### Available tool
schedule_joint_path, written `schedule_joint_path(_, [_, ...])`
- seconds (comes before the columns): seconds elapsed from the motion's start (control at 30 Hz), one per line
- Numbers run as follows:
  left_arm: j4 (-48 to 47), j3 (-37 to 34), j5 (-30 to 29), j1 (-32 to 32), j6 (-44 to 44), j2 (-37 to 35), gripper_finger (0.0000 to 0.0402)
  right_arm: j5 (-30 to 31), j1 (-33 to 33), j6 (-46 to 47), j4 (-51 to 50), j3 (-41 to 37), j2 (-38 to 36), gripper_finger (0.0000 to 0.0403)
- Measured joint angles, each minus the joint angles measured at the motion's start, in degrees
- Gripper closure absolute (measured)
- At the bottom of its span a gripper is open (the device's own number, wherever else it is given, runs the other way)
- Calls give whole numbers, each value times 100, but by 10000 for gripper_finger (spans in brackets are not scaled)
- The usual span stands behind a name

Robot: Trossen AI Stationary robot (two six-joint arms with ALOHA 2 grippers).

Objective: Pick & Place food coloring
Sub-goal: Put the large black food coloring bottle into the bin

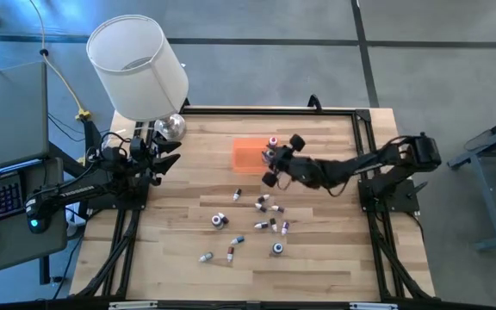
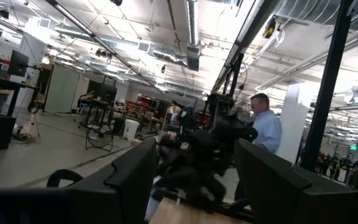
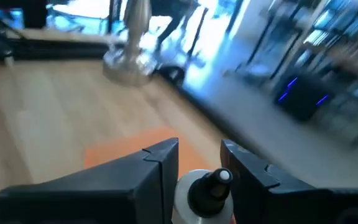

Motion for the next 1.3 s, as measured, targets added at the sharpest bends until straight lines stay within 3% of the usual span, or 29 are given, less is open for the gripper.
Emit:
schedule_joint_path(0.1, [0,0,1,1,0,0,185,-484,-391,690,-488,0,72,299])
schedule_joint_path(0.53, [0,0,4,0,0,2,185,-493,-766,1013,-811,0,535,286])
schedule_joint_path(1.1, [0,0,7,2,0,1,185,-779,-933,928,-575,-2,563,270])
schedule_joint_path(1.3, [0,0,9,0,0,2,185,-450,-742,406,-544,-2,89,256])
